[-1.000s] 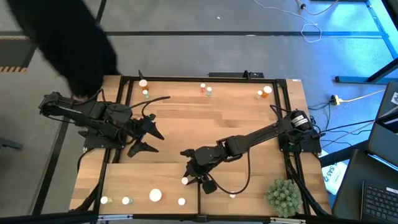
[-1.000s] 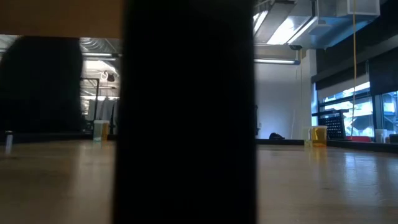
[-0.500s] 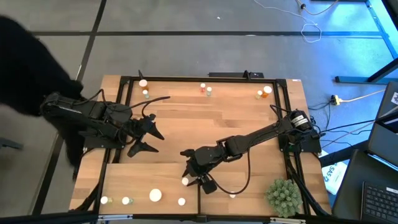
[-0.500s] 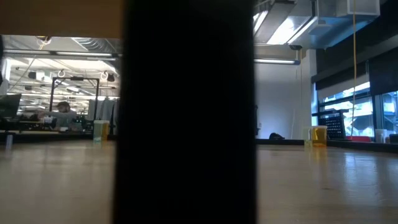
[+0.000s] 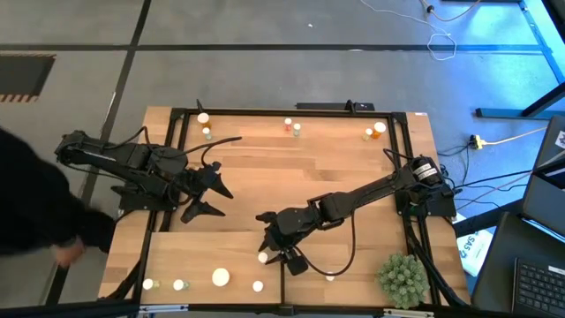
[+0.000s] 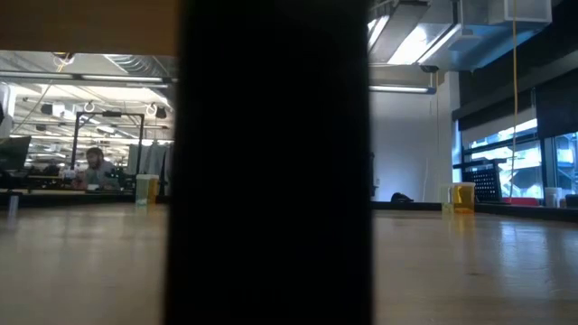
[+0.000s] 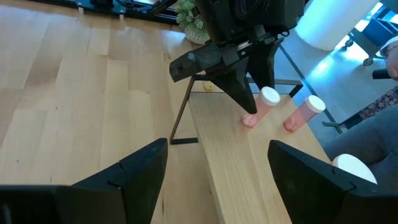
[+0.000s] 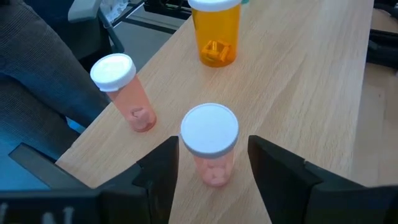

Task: Pick and place medicine bottles onto shelf by color
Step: Put the top left blue pill bottle on the shelf aligned with the other blue pill bottle

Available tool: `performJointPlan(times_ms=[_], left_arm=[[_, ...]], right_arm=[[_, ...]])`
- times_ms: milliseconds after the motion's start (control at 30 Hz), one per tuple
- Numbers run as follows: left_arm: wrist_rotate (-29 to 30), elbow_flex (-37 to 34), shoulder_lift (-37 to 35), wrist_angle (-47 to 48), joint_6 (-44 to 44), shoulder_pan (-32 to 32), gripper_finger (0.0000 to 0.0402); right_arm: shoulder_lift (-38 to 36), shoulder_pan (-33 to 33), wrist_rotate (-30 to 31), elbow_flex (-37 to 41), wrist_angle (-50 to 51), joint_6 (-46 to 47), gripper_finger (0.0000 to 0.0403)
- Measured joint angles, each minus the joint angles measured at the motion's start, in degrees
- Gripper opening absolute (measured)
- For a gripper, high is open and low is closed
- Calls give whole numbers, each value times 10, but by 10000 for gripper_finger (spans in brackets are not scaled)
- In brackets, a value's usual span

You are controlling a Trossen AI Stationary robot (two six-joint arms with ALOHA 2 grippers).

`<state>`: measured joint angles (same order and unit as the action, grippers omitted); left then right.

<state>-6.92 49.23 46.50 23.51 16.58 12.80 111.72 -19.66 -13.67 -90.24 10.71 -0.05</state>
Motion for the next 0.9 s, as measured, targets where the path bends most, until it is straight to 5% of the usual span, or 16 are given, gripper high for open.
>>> performJointPlan(times_ms=[567,900], left_arm=[[0,0,0,0,-3,0,273],[7,0,-24,0,-18,7,273]], right_arm=[[-2,0,0,-147,158,-20,197],[-2,9,0,-301,325,-54,197]])
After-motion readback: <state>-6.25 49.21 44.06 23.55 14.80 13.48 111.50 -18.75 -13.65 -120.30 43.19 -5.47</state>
